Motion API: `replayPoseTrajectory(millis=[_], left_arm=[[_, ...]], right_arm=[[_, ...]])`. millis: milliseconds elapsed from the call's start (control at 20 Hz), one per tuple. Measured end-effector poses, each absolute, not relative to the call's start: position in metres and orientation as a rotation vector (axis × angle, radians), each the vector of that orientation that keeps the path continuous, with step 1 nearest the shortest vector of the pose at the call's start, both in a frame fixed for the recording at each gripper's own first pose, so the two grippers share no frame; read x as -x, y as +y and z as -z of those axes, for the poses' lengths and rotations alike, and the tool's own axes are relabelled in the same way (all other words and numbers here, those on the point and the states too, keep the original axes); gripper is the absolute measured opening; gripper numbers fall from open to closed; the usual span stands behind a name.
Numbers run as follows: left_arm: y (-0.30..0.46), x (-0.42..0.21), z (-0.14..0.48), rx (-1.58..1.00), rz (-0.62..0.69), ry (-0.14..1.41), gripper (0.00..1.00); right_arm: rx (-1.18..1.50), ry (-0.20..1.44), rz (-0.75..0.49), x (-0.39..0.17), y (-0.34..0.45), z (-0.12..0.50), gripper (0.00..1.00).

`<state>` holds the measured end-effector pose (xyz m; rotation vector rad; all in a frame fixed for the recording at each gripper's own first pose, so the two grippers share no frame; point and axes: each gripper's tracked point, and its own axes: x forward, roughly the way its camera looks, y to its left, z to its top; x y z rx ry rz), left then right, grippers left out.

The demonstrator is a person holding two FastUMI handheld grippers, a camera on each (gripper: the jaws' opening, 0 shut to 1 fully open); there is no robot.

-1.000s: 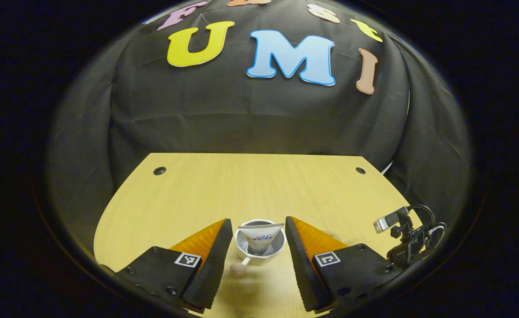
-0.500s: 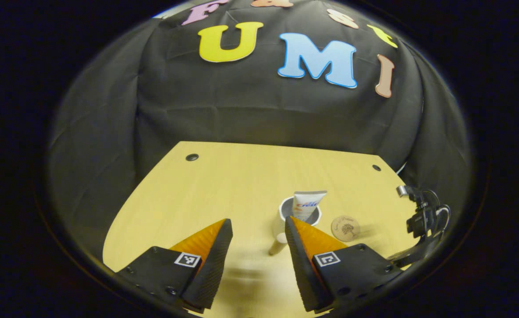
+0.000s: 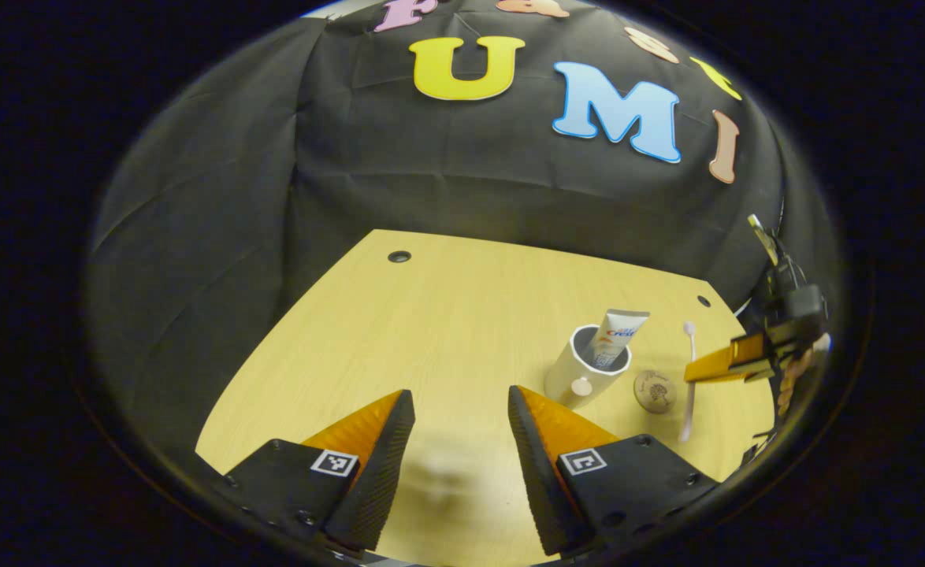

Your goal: Put the toothbrush and toothpaste on the desktop into the cup, then pick up the cup and place it on the coaster on the desktop.

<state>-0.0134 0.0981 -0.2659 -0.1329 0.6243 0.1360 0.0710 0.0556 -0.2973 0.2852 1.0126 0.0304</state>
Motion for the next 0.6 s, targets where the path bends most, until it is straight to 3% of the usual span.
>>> replayPoseTrajectory(millis=[200, 400, 600], left_arm=[[0.119, 0.026, 0.265, 0.134, -0.155, 0.630, 0.82], [0.142, 0.042, 0.268, 0.131, -0.193, 0.643, 0.78], [0.168, 0.058, 0.269, 0.128, -0.241, 0.655, 0.82]], right_arm=[[-0.320, 0.868, -0.052, -0.117, 0.086, 0.261, 0.02], [-0.335, 0.730, -0.081, -0.152, 0.119, 0.227, 0.02], [-0.317, 0.687, -0.097, -0.164, 0.141, 0.232, 0.02]])
